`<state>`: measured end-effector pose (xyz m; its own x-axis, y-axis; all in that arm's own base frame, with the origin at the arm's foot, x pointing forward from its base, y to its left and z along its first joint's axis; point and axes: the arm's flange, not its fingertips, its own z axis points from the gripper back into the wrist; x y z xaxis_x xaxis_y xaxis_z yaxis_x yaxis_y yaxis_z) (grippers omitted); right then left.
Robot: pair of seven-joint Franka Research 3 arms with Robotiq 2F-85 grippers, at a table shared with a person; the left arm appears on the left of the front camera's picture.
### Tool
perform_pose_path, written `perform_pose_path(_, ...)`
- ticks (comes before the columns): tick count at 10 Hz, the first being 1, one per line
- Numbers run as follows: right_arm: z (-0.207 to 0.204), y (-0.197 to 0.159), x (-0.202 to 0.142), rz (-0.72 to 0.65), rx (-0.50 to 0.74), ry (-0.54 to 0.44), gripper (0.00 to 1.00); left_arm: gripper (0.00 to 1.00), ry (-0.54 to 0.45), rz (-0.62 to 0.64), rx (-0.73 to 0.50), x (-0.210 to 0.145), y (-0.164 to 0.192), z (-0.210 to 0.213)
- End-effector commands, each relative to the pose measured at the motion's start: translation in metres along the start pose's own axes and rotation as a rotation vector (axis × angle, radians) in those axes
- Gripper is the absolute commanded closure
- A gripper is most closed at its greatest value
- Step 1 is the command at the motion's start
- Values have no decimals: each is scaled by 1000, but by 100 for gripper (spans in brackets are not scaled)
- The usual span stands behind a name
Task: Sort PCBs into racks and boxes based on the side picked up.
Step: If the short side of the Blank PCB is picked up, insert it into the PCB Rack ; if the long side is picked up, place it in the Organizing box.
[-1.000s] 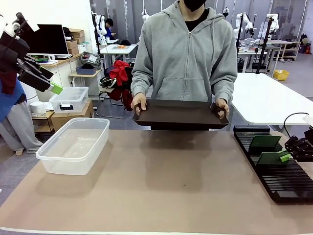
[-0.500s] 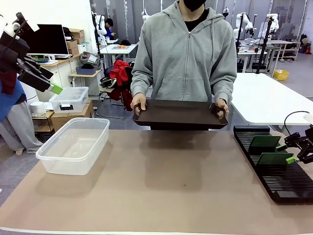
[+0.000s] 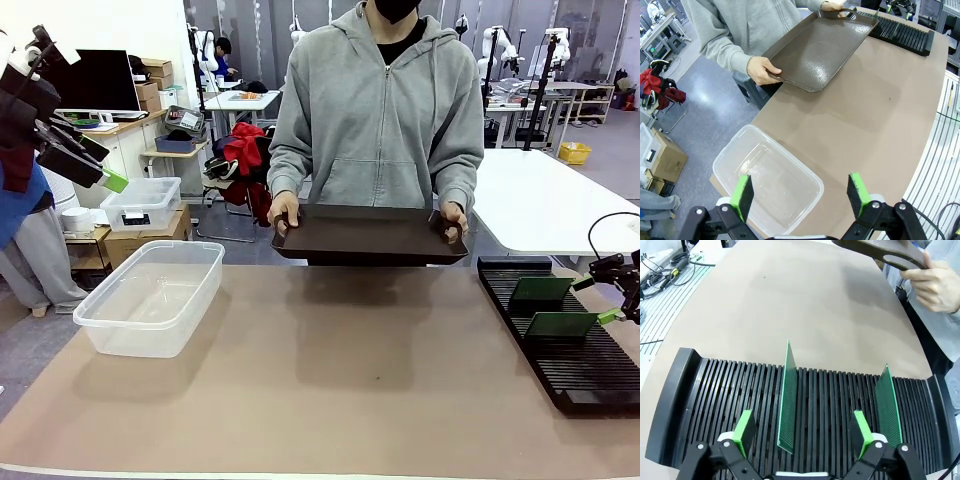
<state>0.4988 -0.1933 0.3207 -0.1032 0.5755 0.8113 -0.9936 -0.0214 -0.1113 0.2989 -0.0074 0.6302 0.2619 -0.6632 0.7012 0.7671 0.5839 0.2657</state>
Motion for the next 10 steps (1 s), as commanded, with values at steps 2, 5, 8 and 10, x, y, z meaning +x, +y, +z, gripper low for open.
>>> perform_pose_path(2, 2, 14, 15, 9, -39, 41, 0, 0, 7, 0, -7, -2, 0, -1)
perform_pose_path(5, 3, 2, 4, 5, -11, 9, 0, 0, 7, 0, -7, -2, 0, -1)
perform_pose_path(8, 2, 5, 4, 0, -13, 10, 0, 0, 7, 0, -7, -2, 0, -1)
perform_pose_path(10, 17, 16, 45, -22, -73, -8, 0, 0, 7, 0, -7, -2, 0, -1)
